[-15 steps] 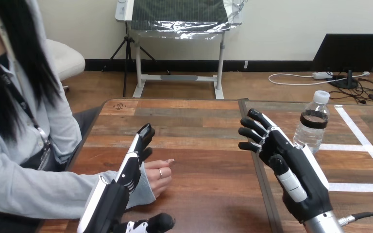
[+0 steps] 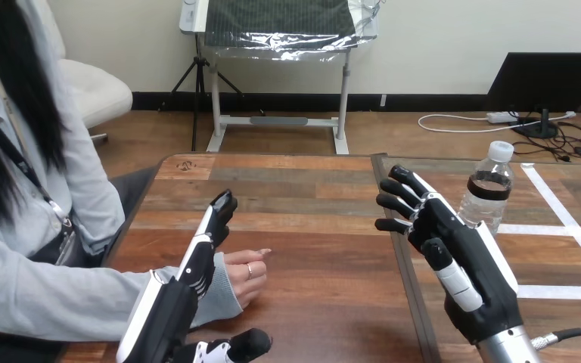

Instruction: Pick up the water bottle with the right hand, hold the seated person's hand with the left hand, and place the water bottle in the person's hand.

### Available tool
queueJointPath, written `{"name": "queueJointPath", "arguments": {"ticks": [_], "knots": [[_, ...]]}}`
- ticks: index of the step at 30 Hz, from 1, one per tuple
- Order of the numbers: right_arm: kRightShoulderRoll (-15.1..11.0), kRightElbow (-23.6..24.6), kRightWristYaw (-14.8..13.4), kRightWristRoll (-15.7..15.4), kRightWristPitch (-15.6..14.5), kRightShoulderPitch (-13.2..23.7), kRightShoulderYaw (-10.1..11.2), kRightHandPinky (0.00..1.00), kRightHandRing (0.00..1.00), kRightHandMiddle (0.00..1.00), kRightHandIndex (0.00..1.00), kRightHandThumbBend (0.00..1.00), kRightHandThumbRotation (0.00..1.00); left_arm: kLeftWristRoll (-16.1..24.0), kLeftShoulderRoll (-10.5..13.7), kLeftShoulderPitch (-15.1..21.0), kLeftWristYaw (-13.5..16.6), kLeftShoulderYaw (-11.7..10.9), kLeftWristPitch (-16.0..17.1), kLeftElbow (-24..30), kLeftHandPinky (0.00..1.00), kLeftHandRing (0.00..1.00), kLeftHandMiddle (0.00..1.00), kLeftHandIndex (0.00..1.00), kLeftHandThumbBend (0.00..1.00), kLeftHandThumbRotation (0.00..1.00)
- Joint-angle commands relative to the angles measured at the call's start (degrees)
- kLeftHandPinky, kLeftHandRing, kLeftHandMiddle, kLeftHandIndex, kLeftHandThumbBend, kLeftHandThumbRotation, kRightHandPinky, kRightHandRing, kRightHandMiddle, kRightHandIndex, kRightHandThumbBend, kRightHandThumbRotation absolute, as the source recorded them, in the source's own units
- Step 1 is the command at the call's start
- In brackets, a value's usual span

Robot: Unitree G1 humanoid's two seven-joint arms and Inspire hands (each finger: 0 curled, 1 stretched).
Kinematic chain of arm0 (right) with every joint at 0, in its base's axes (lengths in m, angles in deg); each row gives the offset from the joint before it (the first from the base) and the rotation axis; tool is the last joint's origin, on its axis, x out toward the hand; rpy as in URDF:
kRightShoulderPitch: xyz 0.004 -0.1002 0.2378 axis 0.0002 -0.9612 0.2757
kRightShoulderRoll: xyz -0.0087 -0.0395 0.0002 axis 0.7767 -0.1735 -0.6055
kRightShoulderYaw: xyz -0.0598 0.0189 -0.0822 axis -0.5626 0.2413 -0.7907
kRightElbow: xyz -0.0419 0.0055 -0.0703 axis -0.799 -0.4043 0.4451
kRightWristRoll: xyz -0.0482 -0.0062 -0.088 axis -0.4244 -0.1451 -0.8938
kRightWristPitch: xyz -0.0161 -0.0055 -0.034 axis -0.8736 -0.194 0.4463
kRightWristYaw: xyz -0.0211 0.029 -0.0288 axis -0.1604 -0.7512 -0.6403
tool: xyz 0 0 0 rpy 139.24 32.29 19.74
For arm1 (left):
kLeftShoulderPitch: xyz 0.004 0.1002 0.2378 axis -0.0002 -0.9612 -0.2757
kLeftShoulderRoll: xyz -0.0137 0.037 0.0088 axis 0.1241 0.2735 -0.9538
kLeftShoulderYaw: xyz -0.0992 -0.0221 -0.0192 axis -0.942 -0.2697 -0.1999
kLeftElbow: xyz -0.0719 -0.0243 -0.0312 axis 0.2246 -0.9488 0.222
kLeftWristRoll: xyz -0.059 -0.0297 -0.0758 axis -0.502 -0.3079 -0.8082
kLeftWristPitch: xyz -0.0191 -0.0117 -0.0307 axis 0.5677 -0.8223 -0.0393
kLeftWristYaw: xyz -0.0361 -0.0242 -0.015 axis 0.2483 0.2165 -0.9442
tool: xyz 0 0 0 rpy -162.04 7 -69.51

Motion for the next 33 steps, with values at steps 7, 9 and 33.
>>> {"name": "queueJointPath", "arguments": {"ticks": [7,9,33], "knots": [[-1.7,1.7,-0.9,1.8,0.8,3.6,1.3,0.76,0.87,0.90,0.92,1.00,0.76,-0.5,-0.3,2.7,0.4,-1.9,0.0,1.7,1.00,1.00,1.00,1.00,1.00,0.69],[-1.8,1.2,-1.0,1.9,0.9,4.0,1.5,0.76,0.87,0.90,0.92,1.00,0.75,-0.1,-0.4,2.9,0.7,-2.3,-0.1,1.7,1.00,1.00,1.00,1.00,1.00,0.70],[-5.0,-4.8,-3.7,3.1,2.0,11.4,5.6,0.81,0.92,0.94,0.93,1.00,0.65,-3.6,0.8,5.5,-1.8,-4.1,0.5,0.1,1.00,1.00,1.00,1.00,1.00,0.68]]}}
